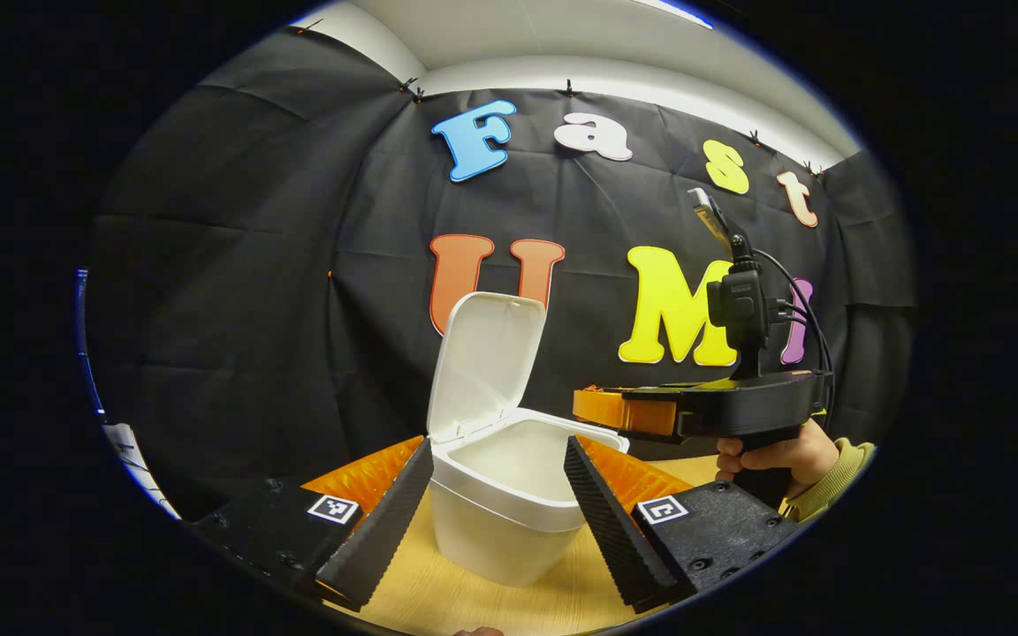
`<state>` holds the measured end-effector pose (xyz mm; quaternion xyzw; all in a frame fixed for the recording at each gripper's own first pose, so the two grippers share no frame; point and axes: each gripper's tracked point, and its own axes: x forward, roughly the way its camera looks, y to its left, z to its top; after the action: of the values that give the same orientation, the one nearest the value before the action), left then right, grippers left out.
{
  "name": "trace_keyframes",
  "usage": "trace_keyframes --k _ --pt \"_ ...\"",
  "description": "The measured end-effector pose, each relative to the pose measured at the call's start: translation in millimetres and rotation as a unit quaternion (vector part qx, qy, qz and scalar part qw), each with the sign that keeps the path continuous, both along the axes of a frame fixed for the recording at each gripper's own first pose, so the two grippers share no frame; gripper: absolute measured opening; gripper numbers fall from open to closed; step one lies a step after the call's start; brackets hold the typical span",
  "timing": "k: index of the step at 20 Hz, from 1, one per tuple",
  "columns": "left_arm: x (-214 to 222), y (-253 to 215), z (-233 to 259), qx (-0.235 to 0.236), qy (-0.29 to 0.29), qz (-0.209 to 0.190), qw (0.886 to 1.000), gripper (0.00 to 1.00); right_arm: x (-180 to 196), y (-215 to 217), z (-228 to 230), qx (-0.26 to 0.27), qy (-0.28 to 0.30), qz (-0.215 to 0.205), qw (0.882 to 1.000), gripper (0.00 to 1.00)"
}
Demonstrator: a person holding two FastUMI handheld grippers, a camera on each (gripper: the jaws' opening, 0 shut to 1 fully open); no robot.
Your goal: Press the lid of the desktop garbage bin to open it, pick up the crumpled paper on the desktop and throw it into the bin, then pick up the pop can on the desktop and drop it into the bin, and finally close the garbage bin lid.
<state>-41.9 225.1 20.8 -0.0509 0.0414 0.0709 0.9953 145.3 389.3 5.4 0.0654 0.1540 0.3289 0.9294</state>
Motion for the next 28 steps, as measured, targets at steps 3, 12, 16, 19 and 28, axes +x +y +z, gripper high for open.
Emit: trace_keyframes --k 3,12,16,19,28 --pt "1 3 -3 -0.001 0.003 0.004 1.0 0.98 1 6 -10 -0.004 0.012 0.007 1.0 0.38" --pt "4 -1 -11 0.001 0.012 -0.005 1.0 0.98 -3 -14 -3 0.005 -0.001 -0.01 1.0 0.69" --pt "6 -11 -15 0.005 0.022 -0.022 1.0 0.98 -4 -44 3 0.004 -0.01 -0.044 0.999 0.69" --pt "18 -37 -22 0.005 0.028 -0.04 0.999 0.98 -9 -74 6 0.007 -0.01 -0.077 0.997 0.66" --pt "44 -110 -34 0.016 0.035 -0.109 0.993 0.98 -28 -190 1 -0.044 -0.048 -0.185 0.981 0.75"
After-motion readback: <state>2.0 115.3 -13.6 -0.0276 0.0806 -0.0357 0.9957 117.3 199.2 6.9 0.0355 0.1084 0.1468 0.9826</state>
